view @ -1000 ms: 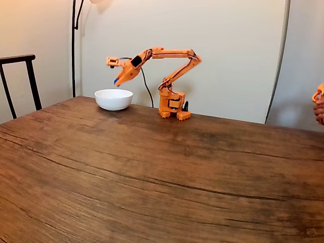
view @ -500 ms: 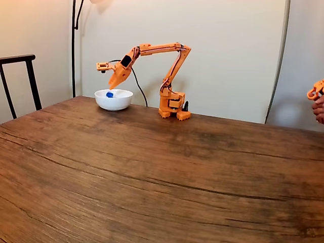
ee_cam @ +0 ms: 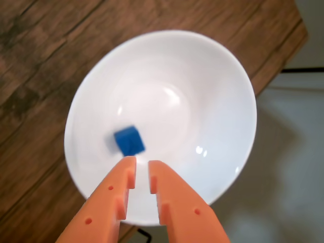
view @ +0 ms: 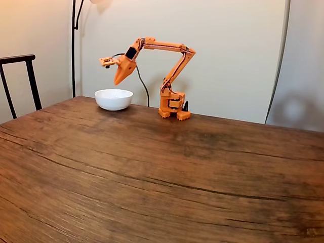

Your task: Grasp the cube and drop it in the bowl

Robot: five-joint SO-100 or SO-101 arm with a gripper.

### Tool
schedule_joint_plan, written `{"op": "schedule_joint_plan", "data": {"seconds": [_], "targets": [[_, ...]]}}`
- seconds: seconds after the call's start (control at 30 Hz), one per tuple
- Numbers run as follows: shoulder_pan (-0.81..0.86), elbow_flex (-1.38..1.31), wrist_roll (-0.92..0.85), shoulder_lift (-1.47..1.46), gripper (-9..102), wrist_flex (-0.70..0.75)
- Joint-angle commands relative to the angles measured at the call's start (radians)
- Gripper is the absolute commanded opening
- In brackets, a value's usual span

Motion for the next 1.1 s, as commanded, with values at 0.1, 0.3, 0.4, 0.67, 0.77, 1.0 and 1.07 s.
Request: {"op": "schedule_joint_plan", "data": {"seconds": [0.1,0.3,0.4,0.67,0.77,1.0,1.07], "targets": [[-0.084,-0.055,0.055,0.132,-1,0.153],[-0.224,-0.052,0.044,0.213,-1,0.252],[-0.333,-0.051,0.031,0.244,-1,0.281],[-0.606,-0.038,-0.075,0.319,-1,0.313],[-0.699,-0.038,-0.104,0.357,-1,0.314],[-0.913,-0.029,-0.213,0.502,-1,0.314],[-0.957,0.011,-0.238,0.56,-1,0.313]]}}
